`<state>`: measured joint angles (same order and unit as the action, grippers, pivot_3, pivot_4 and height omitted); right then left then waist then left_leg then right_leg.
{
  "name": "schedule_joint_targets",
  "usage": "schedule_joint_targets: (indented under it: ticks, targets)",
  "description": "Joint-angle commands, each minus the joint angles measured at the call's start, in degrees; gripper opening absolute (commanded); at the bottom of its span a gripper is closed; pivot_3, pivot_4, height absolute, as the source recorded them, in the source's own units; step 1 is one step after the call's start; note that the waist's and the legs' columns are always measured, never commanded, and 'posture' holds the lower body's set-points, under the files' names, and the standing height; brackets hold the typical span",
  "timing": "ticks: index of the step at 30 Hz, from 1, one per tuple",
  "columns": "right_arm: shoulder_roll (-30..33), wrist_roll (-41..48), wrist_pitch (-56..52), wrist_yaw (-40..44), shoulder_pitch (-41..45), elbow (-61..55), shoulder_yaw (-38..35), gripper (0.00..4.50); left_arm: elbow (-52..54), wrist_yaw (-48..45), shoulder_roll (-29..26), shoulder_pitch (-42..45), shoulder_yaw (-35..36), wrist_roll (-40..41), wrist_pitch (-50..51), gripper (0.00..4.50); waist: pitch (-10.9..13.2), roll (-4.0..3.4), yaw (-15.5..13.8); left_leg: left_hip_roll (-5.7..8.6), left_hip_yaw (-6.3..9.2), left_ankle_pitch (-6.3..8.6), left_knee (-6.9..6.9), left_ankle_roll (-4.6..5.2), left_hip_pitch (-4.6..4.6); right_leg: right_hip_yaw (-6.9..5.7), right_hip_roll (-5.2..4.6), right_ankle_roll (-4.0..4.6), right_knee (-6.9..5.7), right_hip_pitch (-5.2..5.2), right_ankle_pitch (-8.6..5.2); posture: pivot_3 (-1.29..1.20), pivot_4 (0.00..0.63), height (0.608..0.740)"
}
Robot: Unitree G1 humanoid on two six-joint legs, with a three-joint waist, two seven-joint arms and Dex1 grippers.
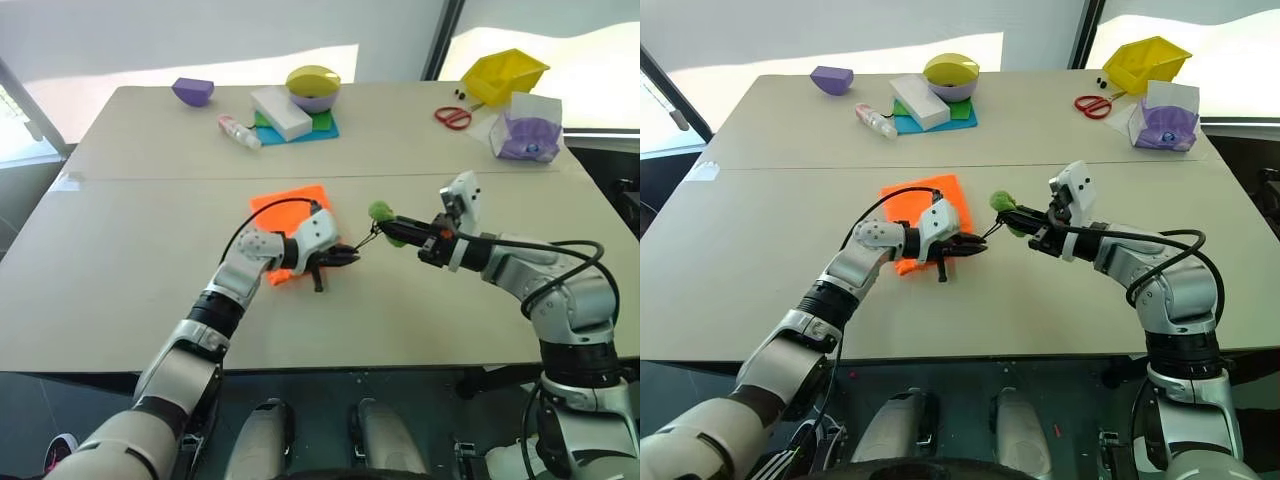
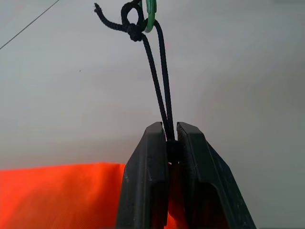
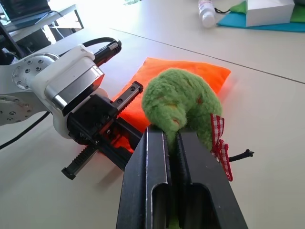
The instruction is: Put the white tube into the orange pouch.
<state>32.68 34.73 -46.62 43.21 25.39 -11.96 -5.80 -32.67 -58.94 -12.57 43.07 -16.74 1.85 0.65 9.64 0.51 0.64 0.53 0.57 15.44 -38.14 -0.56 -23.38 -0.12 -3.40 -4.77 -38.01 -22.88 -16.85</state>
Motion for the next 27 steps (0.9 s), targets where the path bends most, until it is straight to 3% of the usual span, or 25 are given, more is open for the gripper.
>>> schedule_joint_targets:
  ticks: [1,9,19,27]
  targets:
    - [0.40,-0.26,2.33,0.05,1.26,0.22,-1.14,0.00,2.05,-1.37,-1.72,0.45,0.40,-0.12,-0.68,0.03,0.00,0.00,0.01,0.00,0.00,0.00,0.00,0.00,0.00,0.00,0.00,0.00,0.00,-0.01,0.00,0.00,0.150,0.740]
    - [-1.29,-4.58,9.80,-6.88,6.92,11.20,-5.67,0.00,14.88,-10.02,-11.74,-3.86,-0.89,0.65,4.25,0.03,0.03,-0.02,0.14,-0.01,-0.01,0.00,0.01,0.00,-0.01,0.03,0.00,0.00,-0.02,-0.04,0.00,0.00,0.150,0.740]
    - [-1.09,-9.26,15.87,-12.45,10.93,22.07,-7.05,0.00,27.27,-12.25,-22.75,-12.55,1.61,2.41,7.25,0.03,0.07,-0.08,0.28,-0.02,-0.05,0.00,0.06,0.00,-0.07,0.07,-0.08,0.01,0.08,-0.06,0.00,0.00,0.150,0.740]
    - [-0.86,-9.43,16.58,-12.72,12.25,24.04,-7.16,0.00,30.29,-10.72,-26.15,-14.95,3.02,3.54,7.79,0.03,0.12,-0.16,0.15,-0.02,-0.05,0.00,0.08,0.00,-0.06,0.07,-0.08,0.02,0.01,-0.11,-0.01,0.00,0.150,0.740]
